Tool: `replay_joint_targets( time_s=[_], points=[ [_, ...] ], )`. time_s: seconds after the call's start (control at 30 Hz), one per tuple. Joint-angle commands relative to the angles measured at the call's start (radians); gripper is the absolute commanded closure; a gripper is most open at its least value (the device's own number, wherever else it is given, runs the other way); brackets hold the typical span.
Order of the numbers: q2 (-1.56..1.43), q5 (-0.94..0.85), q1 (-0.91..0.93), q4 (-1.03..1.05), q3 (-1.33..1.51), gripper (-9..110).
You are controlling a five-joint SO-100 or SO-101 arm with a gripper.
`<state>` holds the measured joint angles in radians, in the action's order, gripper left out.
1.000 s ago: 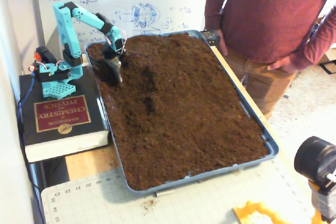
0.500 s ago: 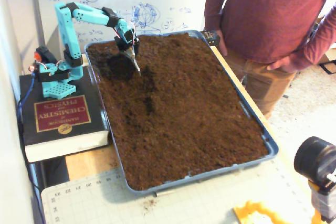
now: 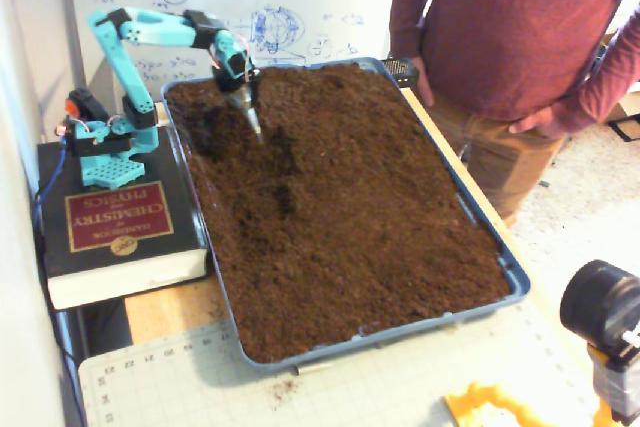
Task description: Build a berm.
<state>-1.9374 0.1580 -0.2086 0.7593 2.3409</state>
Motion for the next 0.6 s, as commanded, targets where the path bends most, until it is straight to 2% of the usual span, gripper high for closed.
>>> replay_joint_targets(
  time_s=[0.0, 0.27, 0.4, 0.57],
  points=[
    [-0.081, 0.003, 0.002, 0.032, 0.052, 101],
    [-0.014, 0.006, -0.106, 0.032, 0.189, 101],
    [0.103, -0.008, -0.169, 0.020, 0.155, 101],
    [0.265, -0.009, -0.163, -0.117, 0.014, 101]
  ],
)
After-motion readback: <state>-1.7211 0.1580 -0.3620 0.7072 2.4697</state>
